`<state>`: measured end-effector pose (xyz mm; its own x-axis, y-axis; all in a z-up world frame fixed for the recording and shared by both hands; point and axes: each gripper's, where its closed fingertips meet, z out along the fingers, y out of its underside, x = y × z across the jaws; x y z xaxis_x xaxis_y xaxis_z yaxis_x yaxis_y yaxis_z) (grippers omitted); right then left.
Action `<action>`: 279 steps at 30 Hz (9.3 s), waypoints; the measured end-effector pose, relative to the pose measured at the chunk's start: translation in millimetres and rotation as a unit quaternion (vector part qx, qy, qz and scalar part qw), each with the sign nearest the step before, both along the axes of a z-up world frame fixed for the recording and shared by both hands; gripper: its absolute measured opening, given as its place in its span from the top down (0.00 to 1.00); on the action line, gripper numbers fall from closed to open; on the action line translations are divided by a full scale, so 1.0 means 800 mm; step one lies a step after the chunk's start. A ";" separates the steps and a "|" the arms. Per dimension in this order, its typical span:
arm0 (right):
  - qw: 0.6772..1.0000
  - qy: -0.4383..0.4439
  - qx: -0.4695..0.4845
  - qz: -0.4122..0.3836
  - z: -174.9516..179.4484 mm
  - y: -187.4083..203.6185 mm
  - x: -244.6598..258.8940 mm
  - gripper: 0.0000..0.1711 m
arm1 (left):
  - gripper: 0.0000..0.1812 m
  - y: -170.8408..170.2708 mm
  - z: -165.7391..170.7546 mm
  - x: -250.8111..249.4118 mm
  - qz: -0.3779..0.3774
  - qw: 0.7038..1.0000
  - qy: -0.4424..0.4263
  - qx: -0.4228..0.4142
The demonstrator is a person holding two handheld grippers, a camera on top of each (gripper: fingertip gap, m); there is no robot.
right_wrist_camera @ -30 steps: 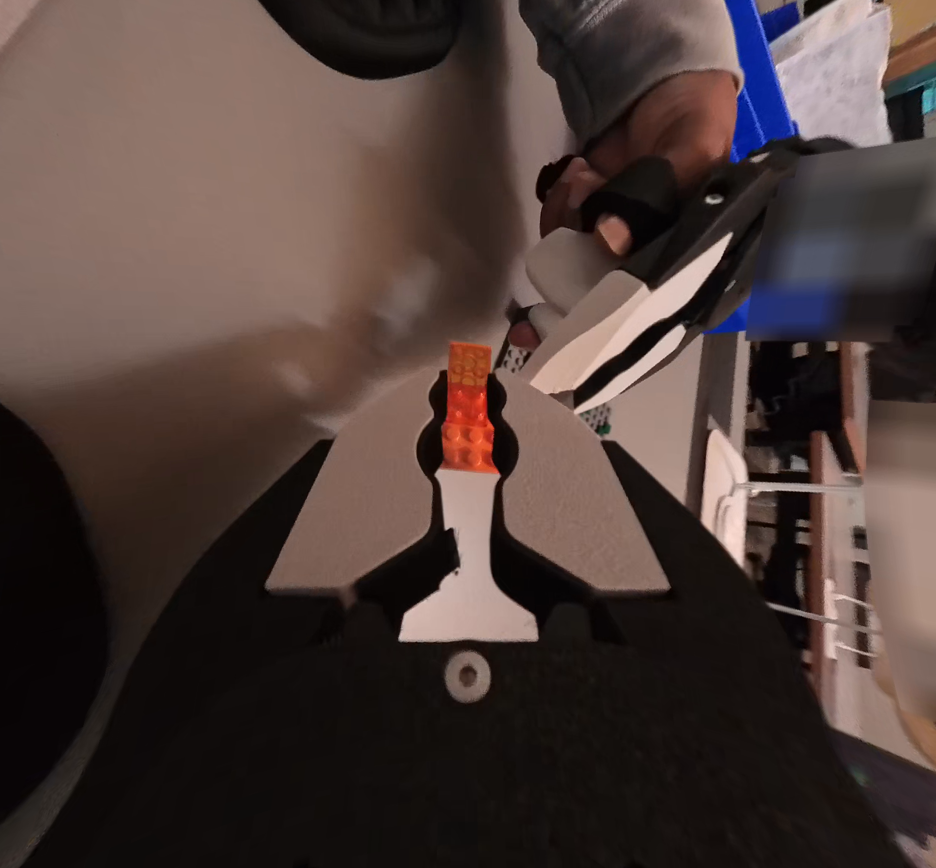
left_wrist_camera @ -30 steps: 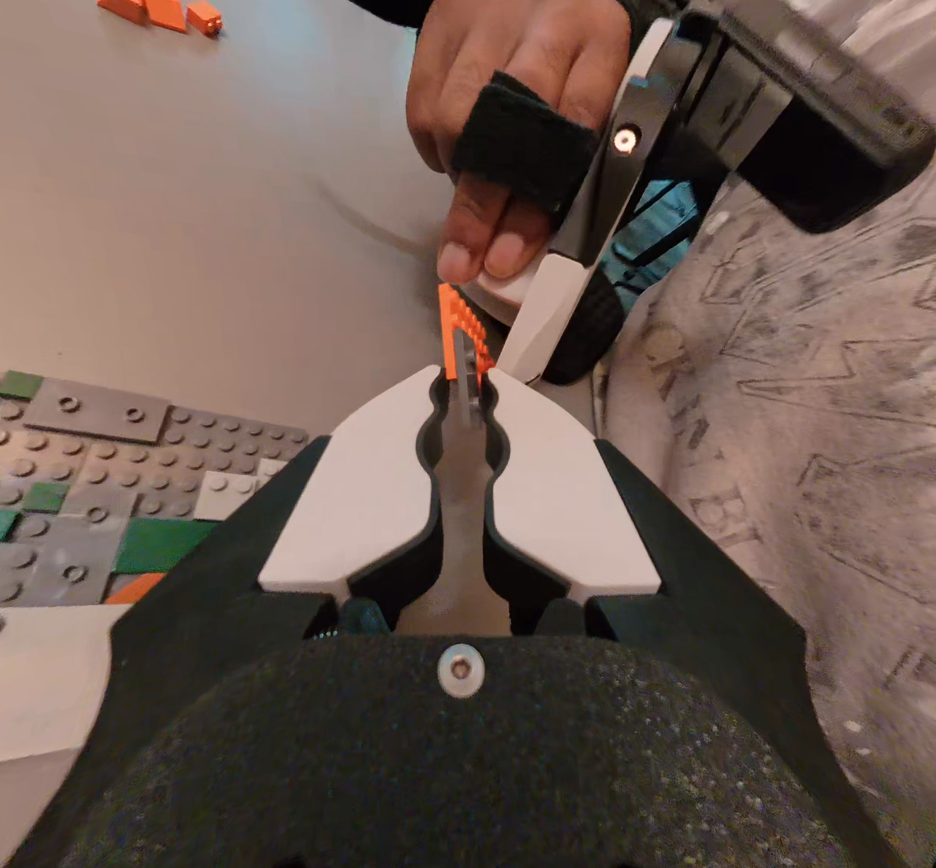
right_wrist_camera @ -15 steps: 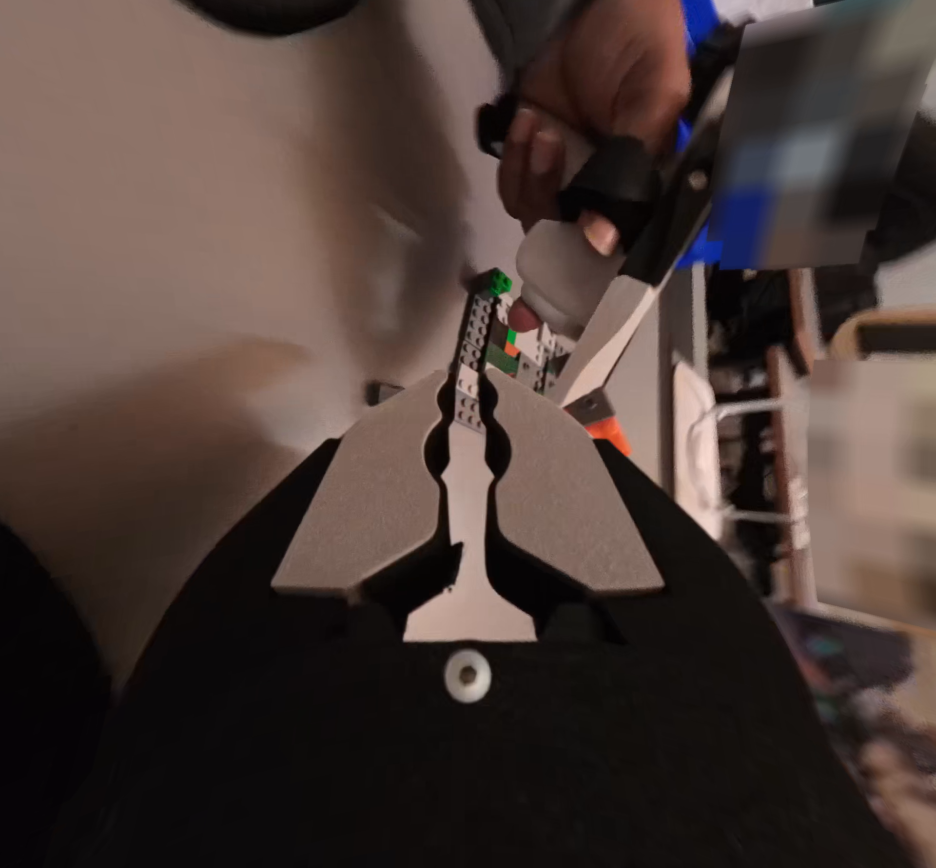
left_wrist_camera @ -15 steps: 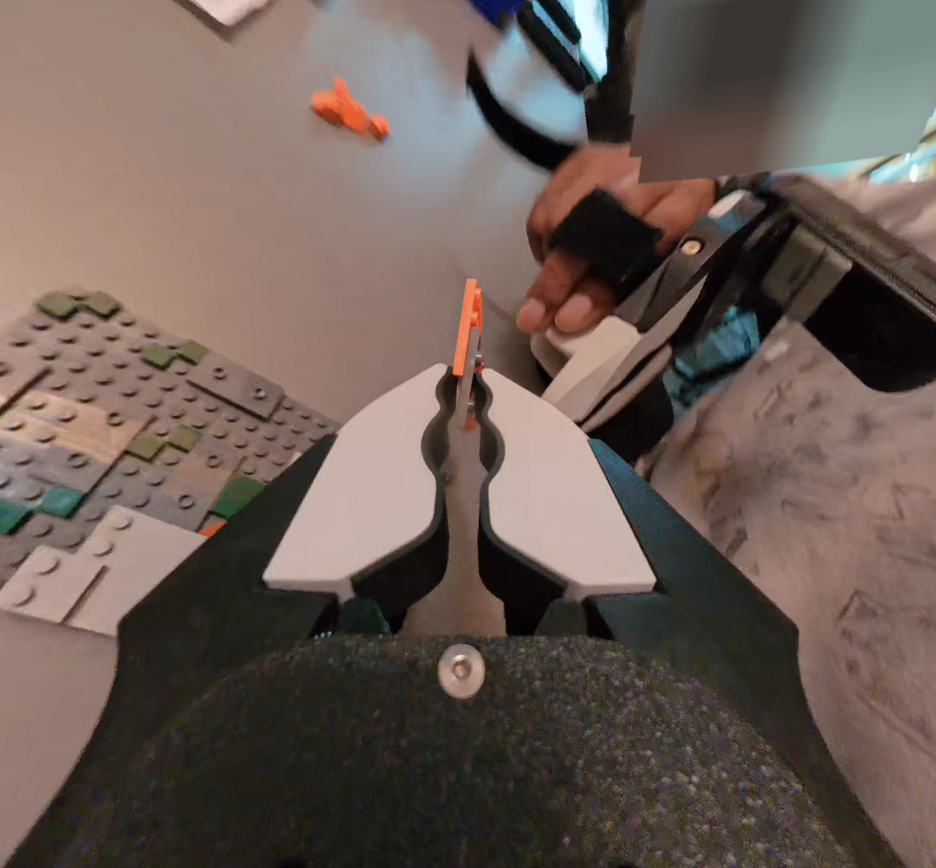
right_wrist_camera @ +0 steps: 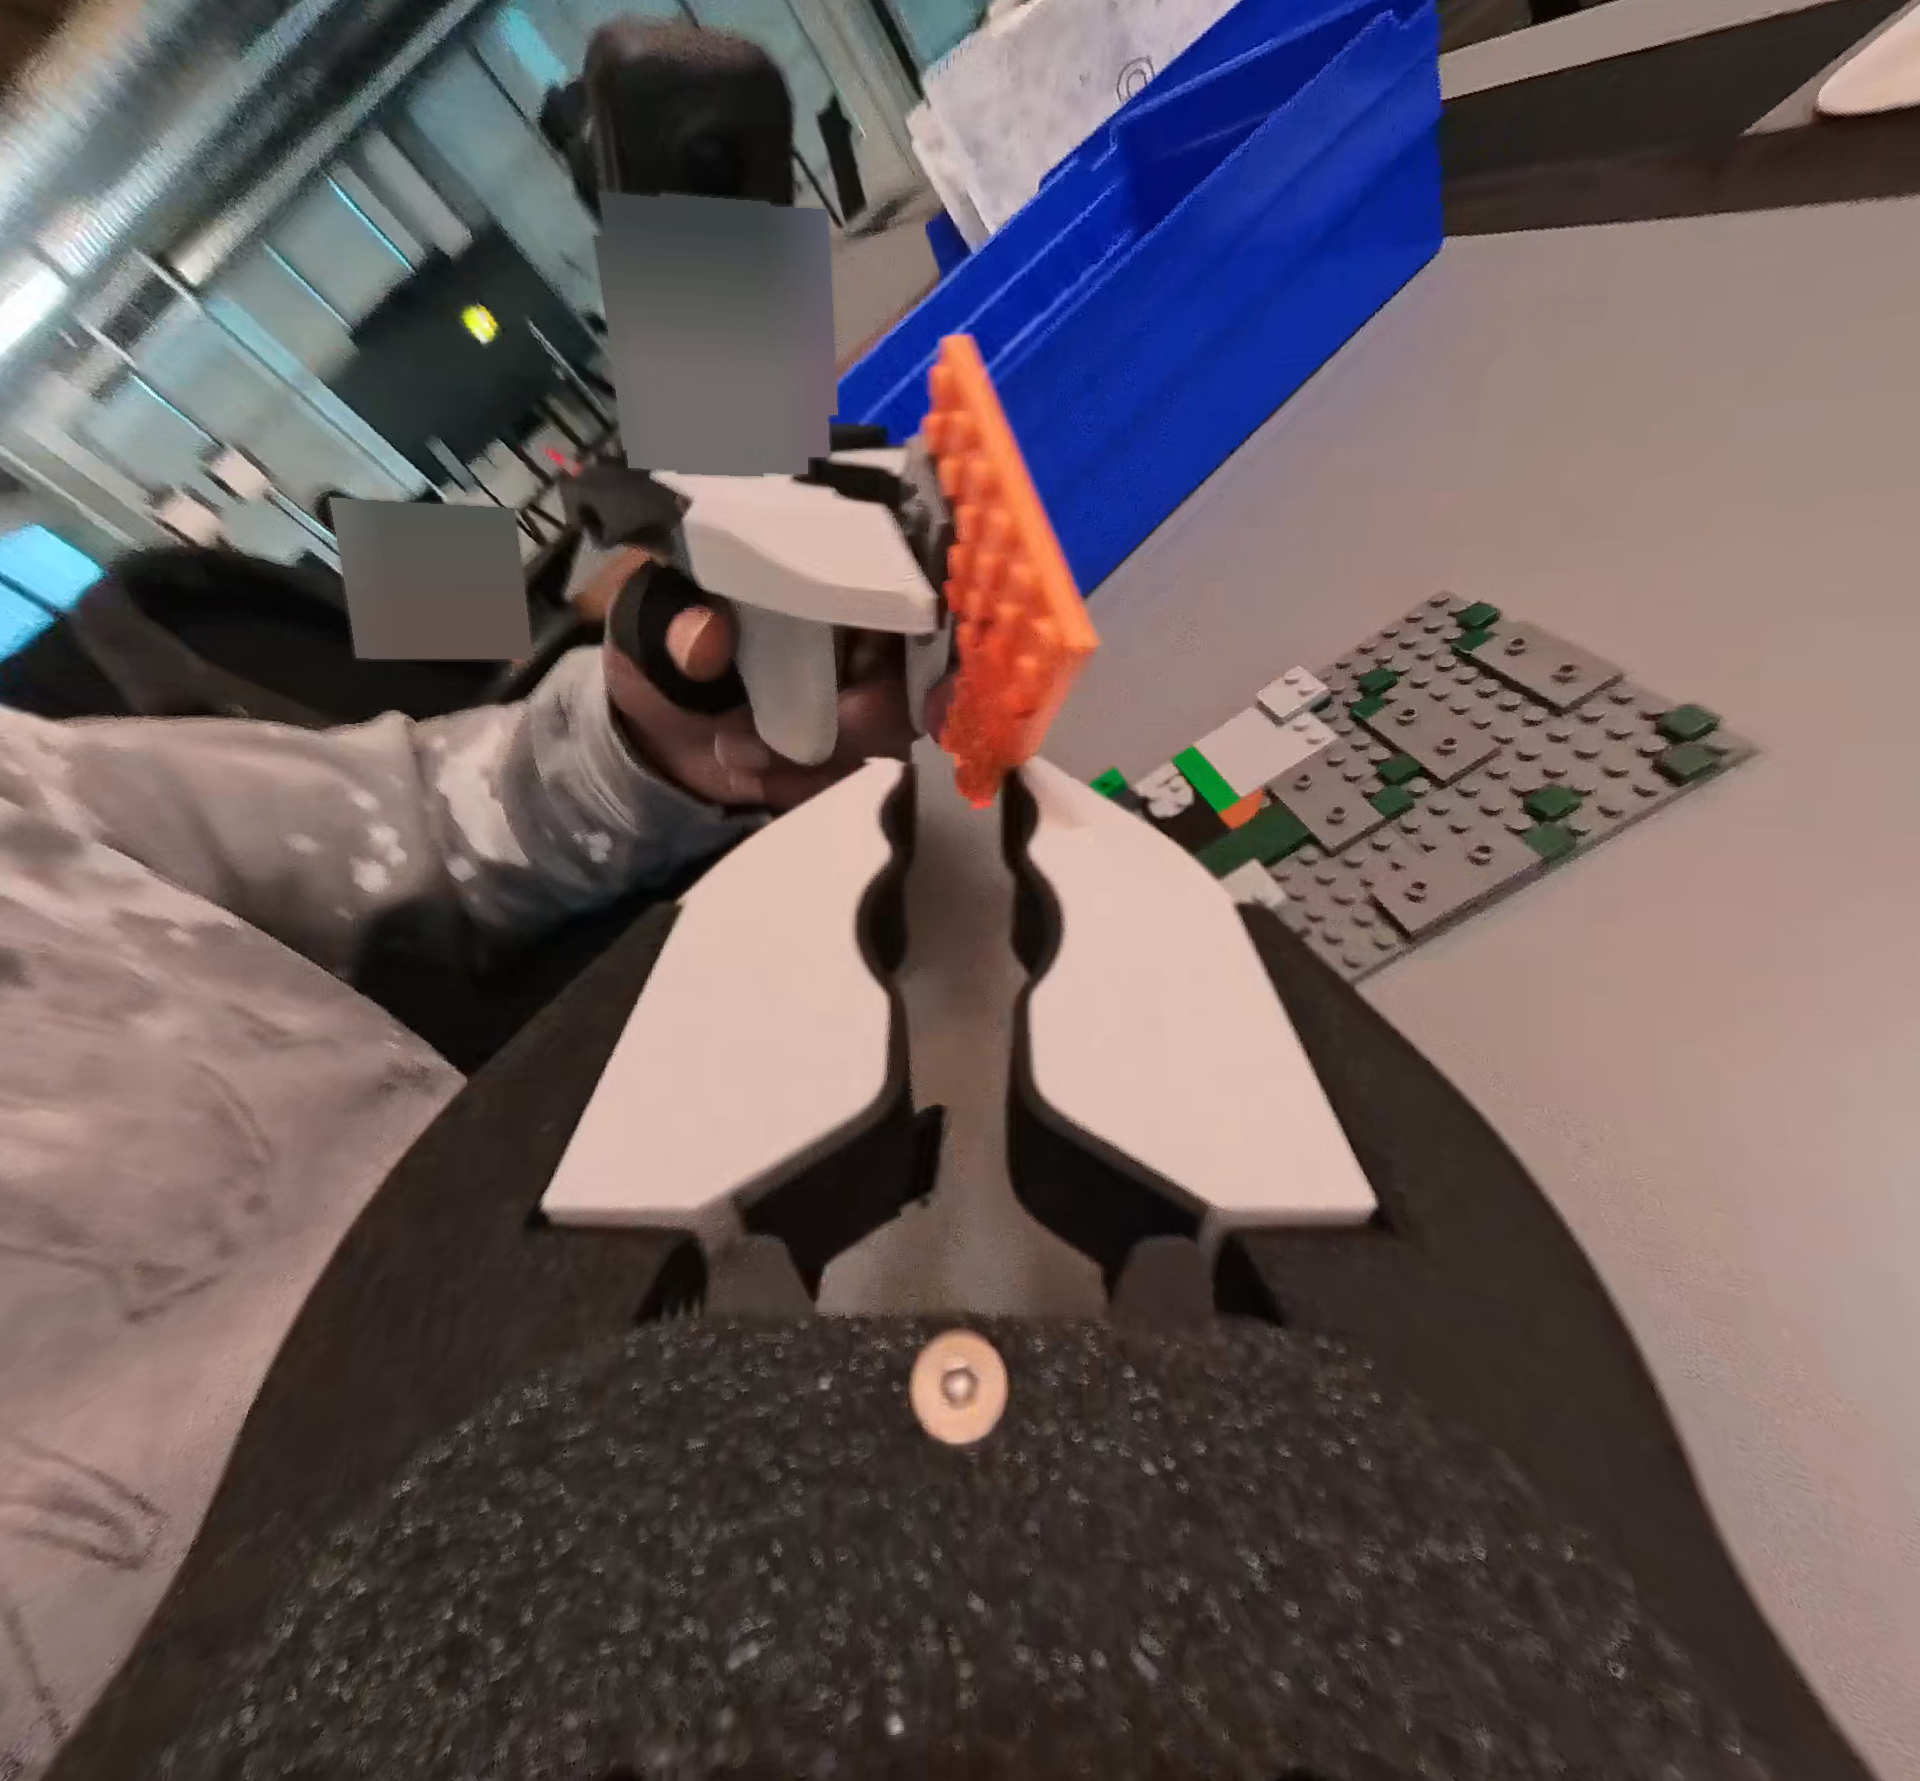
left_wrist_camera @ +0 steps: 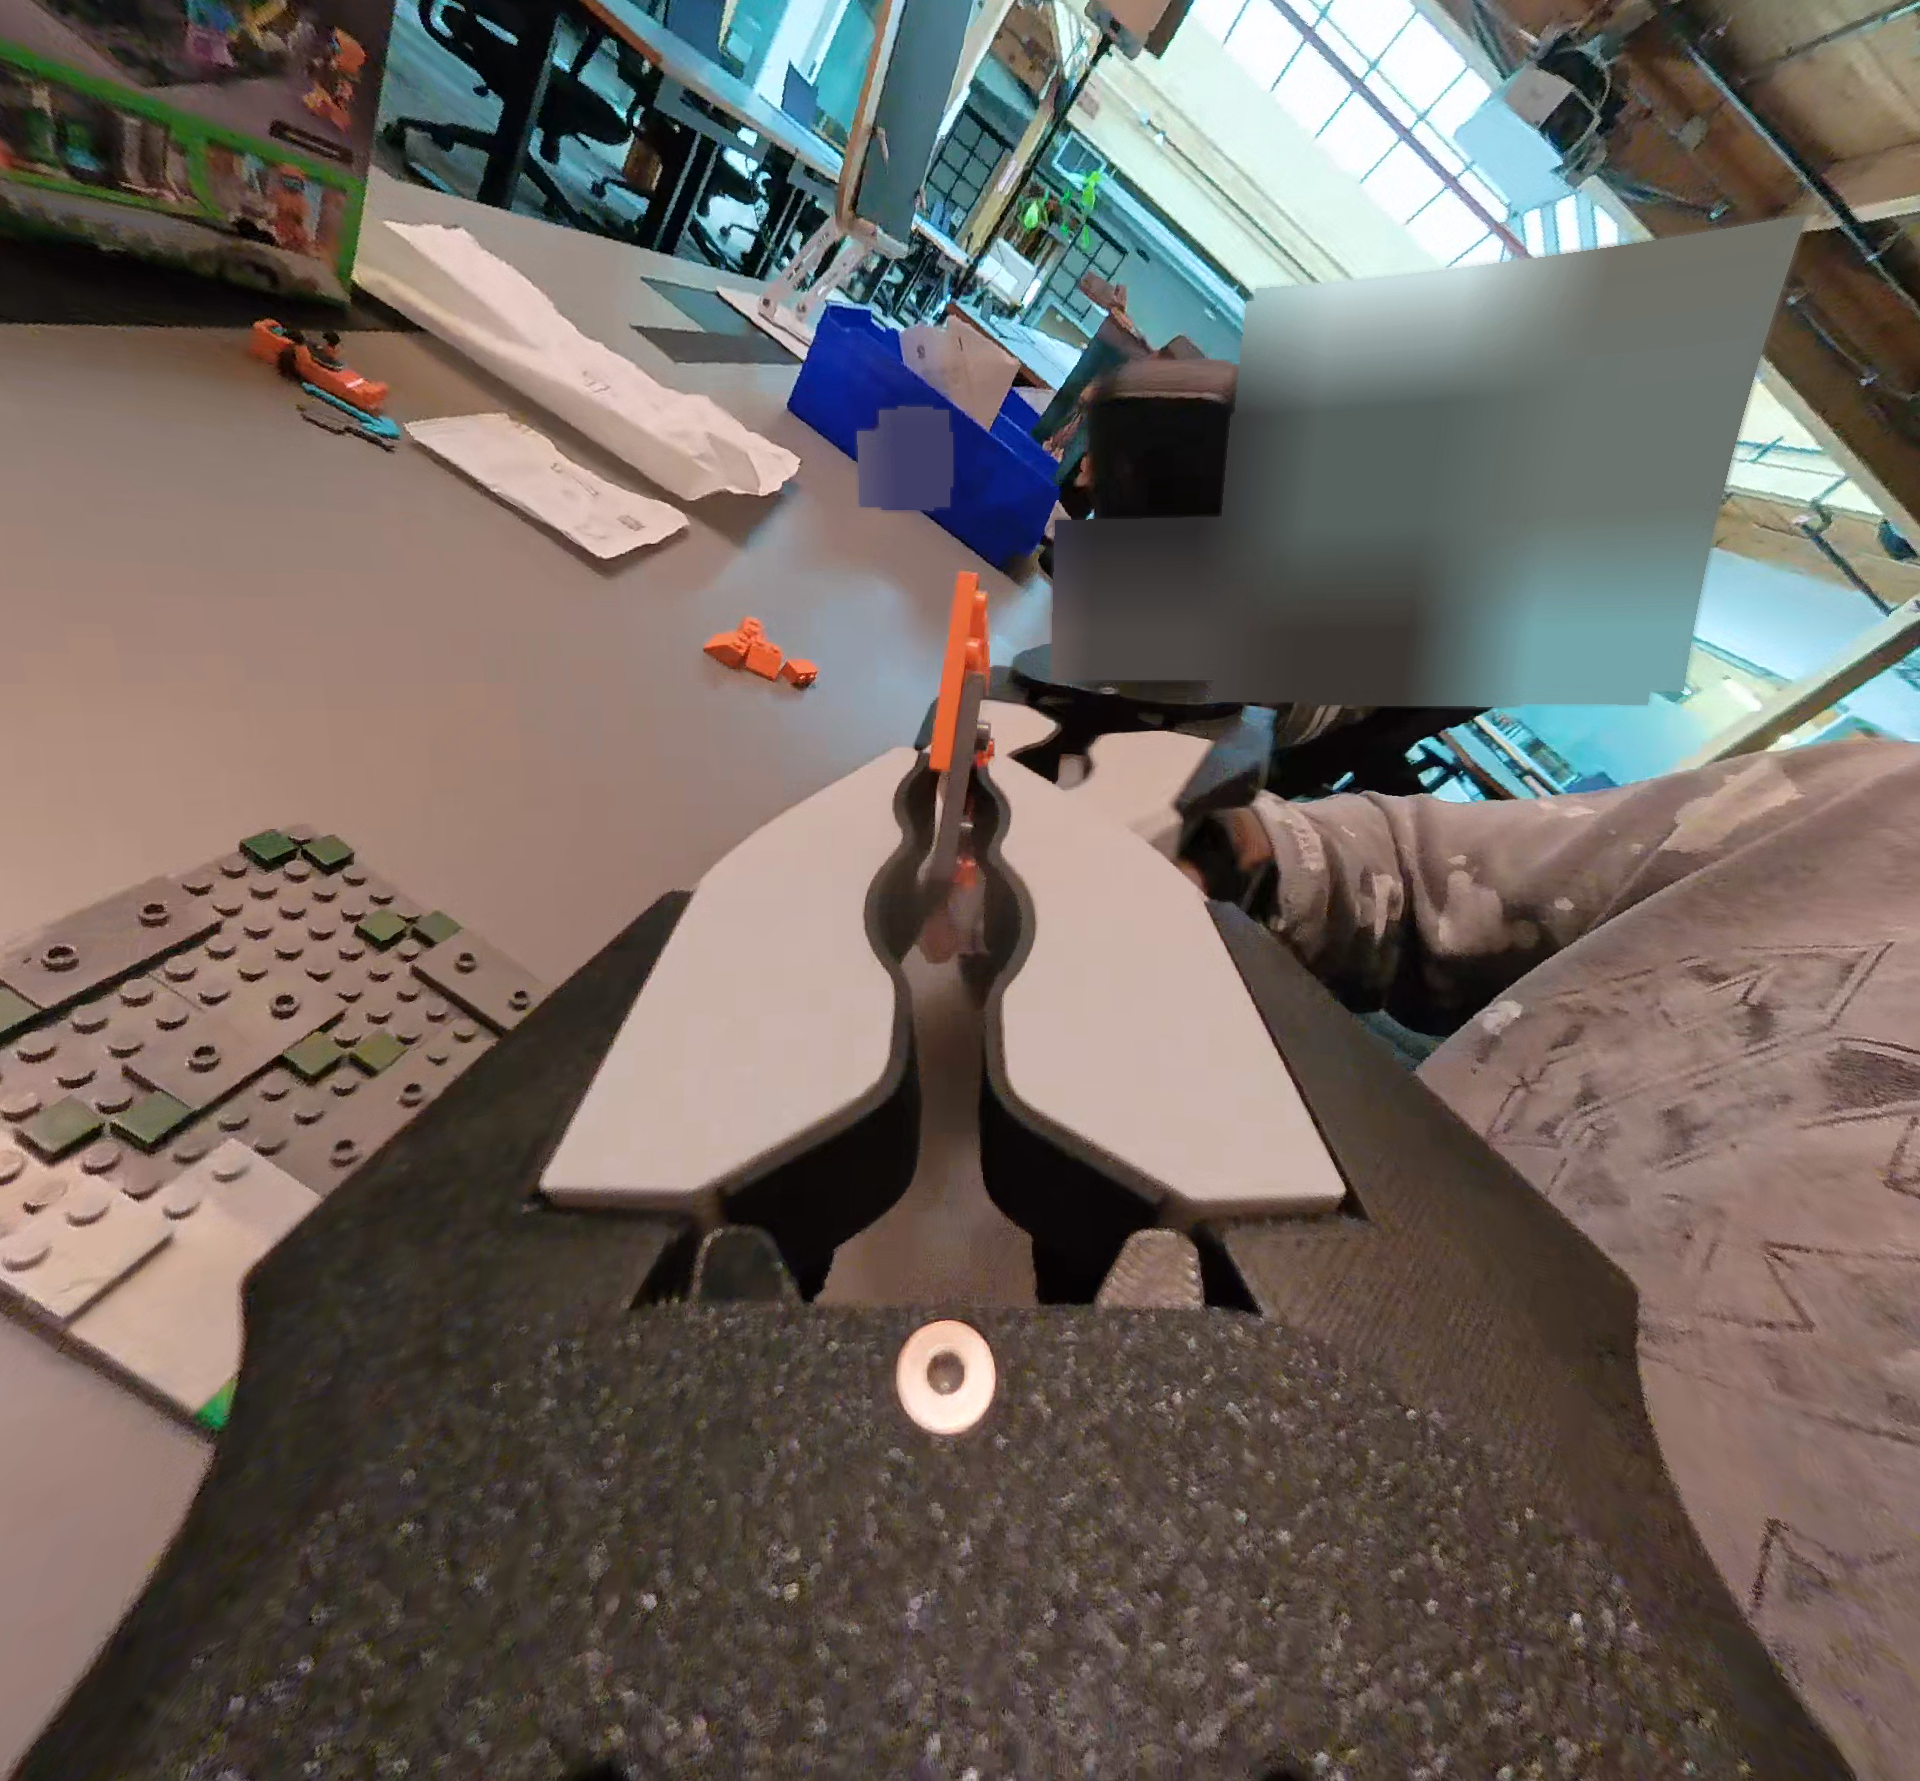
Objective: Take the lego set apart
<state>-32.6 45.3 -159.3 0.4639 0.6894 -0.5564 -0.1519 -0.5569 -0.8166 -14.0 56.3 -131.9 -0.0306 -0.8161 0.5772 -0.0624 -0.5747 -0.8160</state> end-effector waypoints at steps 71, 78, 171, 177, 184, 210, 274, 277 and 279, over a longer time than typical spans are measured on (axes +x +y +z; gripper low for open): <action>0.949 -0.242 0.137 0.149 -0.025 -0.049 0.034 0.97 | 0.98 -0.093 -0.024 -0.018 -0.151 0.988 0.010 -0.005; 0.947 -0.268 0.131 0.117 -0.034 -0.031 0.052 0.97 | 0.98 -0.098 -0.032 -0.016 -0.161 0.986 0.031 0.020; 0.910 -0.380 0.007 -0.164 -0.078 0.037 0.240 0.97 | 0.86 -0.011 -0.072 -0.029 0.094 0.881 0.215 0.411; 0.861 -0.463 0.003 -0.209 -0.094 0.035 0.277 0.89 | 0.88 0.013 -0.085 -0.044 0.111 0.868 0.251 0.414; 0.918 -0.387 0.081 0.000 -0.062 -0.001 0.133 0.84 | 0.88 0.013 -0.094 -0.045 0.097 0.868 0.259 0.413; 0.883 -0.289 0.329 0.171 -0.039 -0.037 -0.032 0.86 | 0.88 -0.043 -0.071 -0.039 -0.075 0.993 0.089 0.023; 0.909 -0.357 0.072 0.203 -0.126 0.024 -0.010 0.91 | 0.86 -0.001 -0.164 -0.051 -0.177 0.784 0.459 0.379; 0.925 -0.324 0.038 0.196 -0.118 0.026 -0.010 0.91 | 0.79 -0.002 -0.157 -0.055 -0.173 0.782 0.454 0.391; 0.933 -0.301 0.017 0.196 -0.110 0.028 -0.008 0.91 | 0.80 0.003 -0.153 -0.055 -0.158 0.769 0.454 0.421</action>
<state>-39.1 67.9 -247.4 0.3942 0.8842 -0.2504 0.5494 -0.4452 -0.7071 -58.4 58.3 -254.4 -0.2008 -0.9468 -0.2513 -0.8541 0.2949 -0.4284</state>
